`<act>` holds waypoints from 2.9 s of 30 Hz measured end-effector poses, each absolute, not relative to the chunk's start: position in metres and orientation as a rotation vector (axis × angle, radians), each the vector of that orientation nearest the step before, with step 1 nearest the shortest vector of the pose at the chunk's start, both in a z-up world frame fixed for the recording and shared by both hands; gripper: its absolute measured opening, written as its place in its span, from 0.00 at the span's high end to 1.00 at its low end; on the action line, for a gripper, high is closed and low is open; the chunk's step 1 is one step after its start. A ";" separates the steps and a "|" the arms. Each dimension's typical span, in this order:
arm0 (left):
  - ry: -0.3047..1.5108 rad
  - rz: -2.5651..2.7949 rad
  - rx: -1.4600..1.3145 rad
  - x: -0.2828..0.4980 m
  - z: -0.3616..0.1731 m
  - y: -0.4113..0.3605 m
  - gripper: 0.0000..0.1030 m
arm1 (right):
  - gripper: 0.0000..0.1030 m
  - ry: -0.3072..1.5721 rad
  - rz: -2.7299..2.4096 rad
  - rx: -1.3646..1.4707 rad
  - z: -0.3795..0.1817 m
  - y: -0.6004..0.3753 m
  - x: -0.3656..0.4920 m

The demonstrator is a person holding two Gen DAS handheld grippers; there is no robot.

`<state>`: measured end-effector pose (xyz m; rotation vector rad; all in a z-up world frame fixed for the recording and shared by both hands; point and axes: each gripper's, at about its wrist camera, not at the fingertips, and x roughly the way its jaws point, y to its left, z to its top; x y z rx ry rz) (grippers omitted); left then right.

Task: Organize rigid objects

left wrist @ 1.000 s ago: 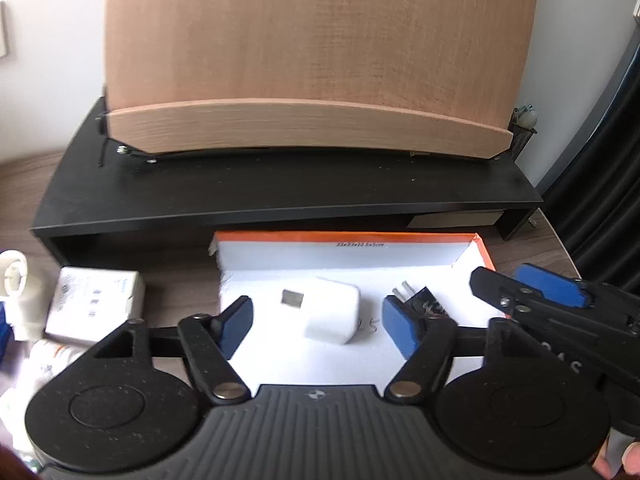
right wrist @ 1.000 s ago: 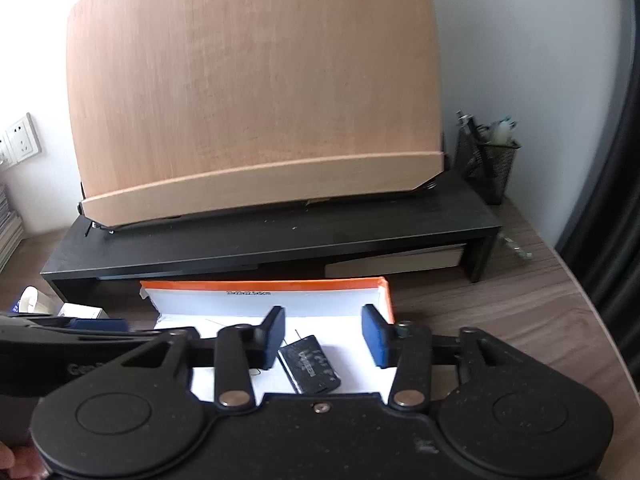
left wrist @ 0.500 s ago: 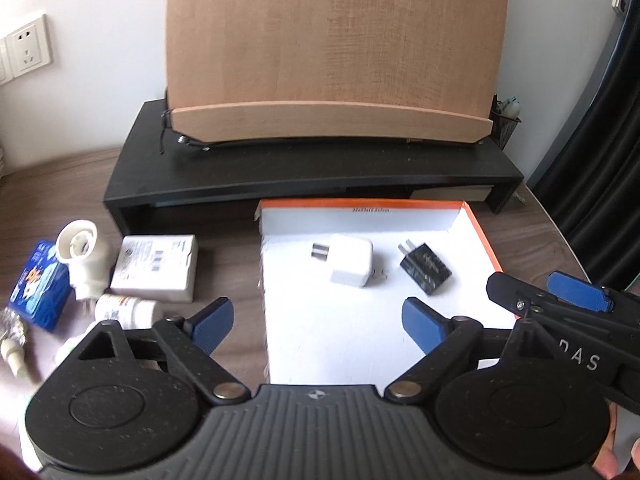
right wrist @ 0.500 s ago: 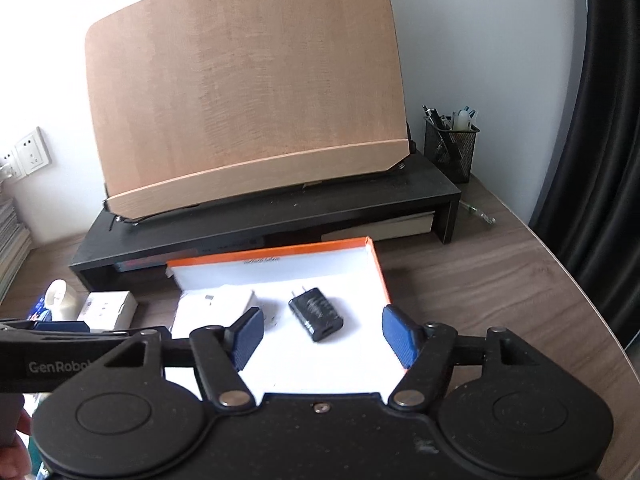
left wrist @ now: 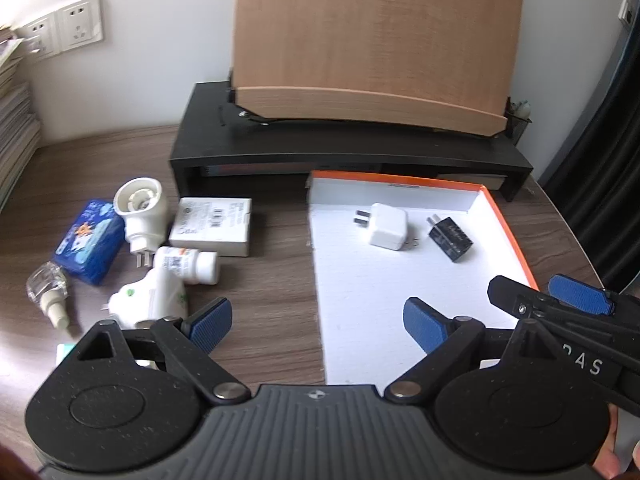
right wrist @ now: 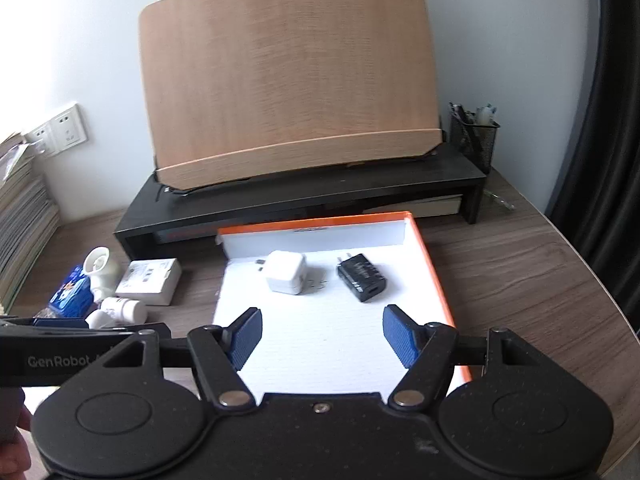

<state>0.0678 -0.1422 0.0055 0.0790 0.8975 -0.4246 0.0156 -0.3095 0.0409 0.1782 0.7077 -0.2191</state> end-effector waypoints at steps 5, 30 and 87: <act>0.899 -0.402 0.072 0.066 0.006 -0.129 0.08 | 0.22 0.712 -0.197 0.169 0.040 -0.296 0.016; 0.910 -0.314 0.044 0.055 0.002 -0.064 0.08 | 0.22 0.739 -0.110 0.140 0.030 -0.235 0.013; 0.960 -0.262 0.083 0.085 -0.067 0.031 0.31 | 0.18 0.941 -0.075 0.363 -0.029 -0.124 -0.008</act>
